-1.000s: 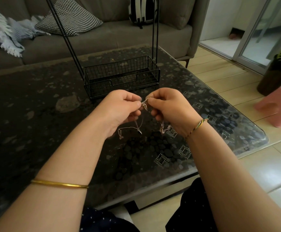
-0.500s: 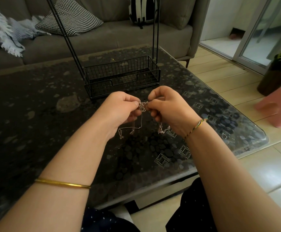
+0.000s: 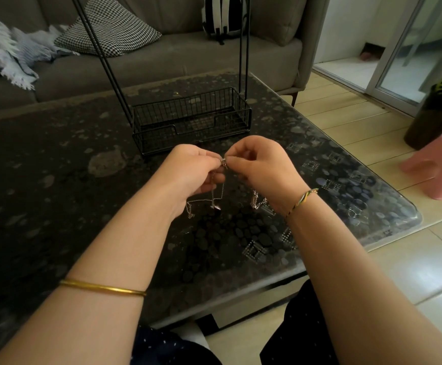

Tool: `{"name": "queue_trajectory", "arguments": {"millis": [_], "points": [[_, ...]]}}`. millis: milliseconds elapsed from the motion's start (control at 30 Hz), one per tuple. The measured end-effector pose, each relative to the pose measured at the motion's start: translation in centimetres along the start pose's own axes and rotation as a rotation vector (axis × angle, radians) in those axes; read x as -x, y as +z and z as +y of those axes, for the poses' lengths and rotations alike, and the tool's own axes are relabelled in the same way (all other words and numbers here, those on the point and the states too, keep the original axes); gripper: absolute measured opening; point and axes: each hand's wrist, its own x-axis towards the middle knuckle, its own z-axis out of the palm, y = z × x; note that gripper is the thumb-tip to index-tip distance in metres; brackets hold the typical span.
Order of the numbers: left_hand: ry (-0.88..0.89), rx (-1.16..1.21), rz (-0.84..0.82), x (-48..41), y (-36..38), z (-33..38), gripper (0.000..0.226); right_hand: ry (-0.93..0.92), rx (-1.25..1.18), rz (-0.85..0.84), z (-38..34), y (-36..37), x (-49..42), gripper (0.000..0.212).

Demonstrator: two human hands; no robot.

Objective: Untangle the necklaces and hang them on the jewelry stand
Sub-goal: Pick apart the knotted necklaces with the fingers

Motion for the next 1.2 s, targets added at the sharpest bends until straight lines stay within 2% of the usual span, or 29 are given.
{"name": "queue_trajectory", "arguments": {"millis": [200, 467, 600, 800, 967, 1200], "points": [[-0.016, -0.082, -0.045, 0.12, 0.00, -0.10, 0.014, -0.072, 0.040, 0.041, 0.04, 0.09, -0.05, 0.012], [-0.055, 0.063, 0.051, -0.12, 0.34, -0.05, 0.016, 0.013, 0.118, -0.089, -0.35, 0.00, -0.03, 0.020], [-0.017, 0.060, 0.096, -0.17, 0.33, 0.01, 0.017, 0.032, 0.112, -0.074, -0.37, -0.09, -0.04, 0.017], [-0.021, -0.004, -0.017, 0.11, 0.01, -0.05, 0.019, 0.052, -0.047, -0.008, -0.25, -0.51, 0.23, 0.007], [-0.023, -0.020, -0.076, 0.30, 0.04, 0.10, 0.026, 0.020, -0.056, 0.035, -0.04, -0.53, 0.16, 0.015], [-0.016, -0.039, -0.064, 0.22, -0.18, -0.24, 0.008, -0.021, -0.042, 0.043, -0.05, -0.27, 0.02, 0.016]]}}
